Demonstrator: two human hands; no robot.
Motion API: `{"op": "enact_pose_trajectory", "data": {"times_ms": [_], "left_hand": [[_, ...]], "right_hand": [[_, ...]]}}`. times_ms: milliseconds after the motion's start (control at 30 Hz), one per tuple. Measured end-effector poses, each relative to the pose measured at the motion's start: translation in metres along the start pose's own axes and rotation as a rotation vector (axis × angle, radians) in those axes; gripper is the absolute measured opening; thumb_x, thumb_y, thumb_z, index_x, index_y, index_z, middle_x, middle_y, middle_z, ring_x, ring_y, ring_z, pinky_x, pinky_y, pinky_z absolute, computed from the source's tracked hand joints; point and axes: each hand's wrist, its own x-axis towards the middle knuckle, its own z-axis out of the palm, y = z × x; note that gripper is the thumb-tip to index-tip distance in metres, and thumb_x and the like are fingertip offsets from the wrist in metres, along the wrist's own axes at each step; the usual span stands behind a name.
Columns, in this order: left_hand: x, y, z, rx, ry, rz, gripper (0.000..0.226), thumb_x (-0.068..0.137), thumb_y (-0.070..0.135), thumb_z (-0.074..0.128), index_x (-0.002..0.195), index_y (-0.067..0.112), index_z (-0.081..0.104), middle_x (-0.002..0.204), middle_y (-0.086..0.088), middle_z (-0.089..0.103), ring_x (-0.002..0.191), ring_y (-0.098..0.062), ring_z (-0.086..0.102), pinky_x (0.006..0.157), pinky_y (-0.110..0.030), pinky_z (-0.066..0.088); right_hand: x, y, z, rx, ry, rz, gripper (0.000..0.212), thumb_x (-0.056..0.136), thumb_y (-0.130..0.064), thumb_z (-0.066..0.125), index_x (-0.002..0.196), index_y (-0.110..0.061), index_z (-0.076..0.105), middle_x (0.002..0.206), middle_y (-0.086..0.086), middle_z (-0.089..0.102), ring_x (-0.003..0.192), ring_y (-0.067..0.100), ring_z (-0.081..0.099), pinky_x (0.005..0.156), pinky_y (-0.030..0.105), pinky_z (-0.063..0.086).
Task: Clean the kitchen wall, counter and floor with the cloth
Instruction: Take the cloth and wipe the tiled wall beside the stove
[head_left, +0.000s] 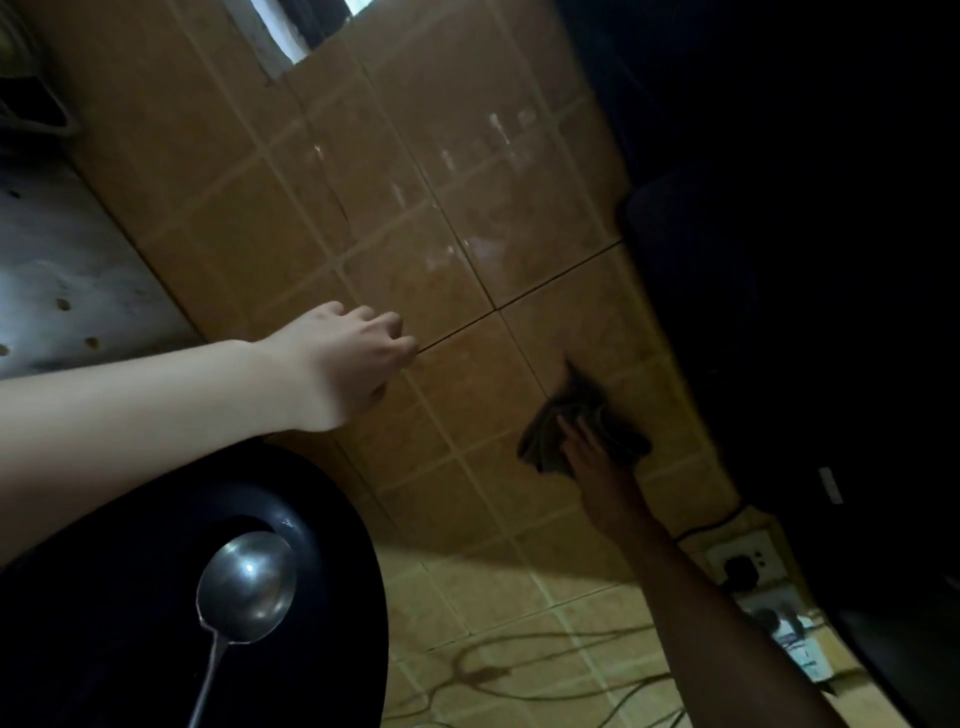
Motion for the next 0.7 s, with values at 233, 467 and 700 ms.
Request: {"op": "enact_pose_trajectory", "data": {"times_ms": [233, 467, 700], "left_hand": [[-0.002, -0.006, -0.011, 0.013, -0.018, -0.008, 0.039, 0.094, 0.034, 0.045, 0.131, 0.028, 0.037, 0.129, 0.0, 0.044, 0.112, -0.02, 0.051, 0.083, -0.031, 0.039], [-0.019, -0.05, -0.043, 0.056, -0.014, -0.046, 0.032, 0.093, 0.033, 0.042, 0.124, 0.029, 0.041, 0.119, 0.001, 0.045, 0.102, -0.019, 0.052, 0.074, -0.029, 0.032], [-0.042, -0.089, -0.075, 0.054, -0.02, -0.059, 0.033, 0.094, 0.029, 0.037, 0.127, 0.026, 0.041, 0.121, 0.0, 0.045, 0.103, -0.019, 0.051, 0.083, -0.032, 0.042]], "right_hand": [[-0.028, -0.011, 0.018, 0.22, -0.131, 0.057, 0.06, 0.096, 0.008, 0.027, 0.15, -0.013, 0.01, 0.158, 0.006, -0.013, 0.141, 0.015, -0.019, 0.106, 0.025, 0.027], [0.029, -0.035, -0.023, 0.277, -0.008, 0.08, 0.069, 0.092, 0.015, 0.032, 0.151, -0.014, 0.01, 0.159, -0.001, -0.011, 0.148, 0.019, -0.007, 0.096, 0.025, 0.034], [0.129, -0.062, -0.094, 0.211, 0.107, 0.086, 0.063, 0.095, 0.01, 0.034, 0.15, -0.013, 0.013, 0.16, -0.002, -0.008, 0.147, 0.015, -0.007, 0.116, 0.03, 0.015]]}}
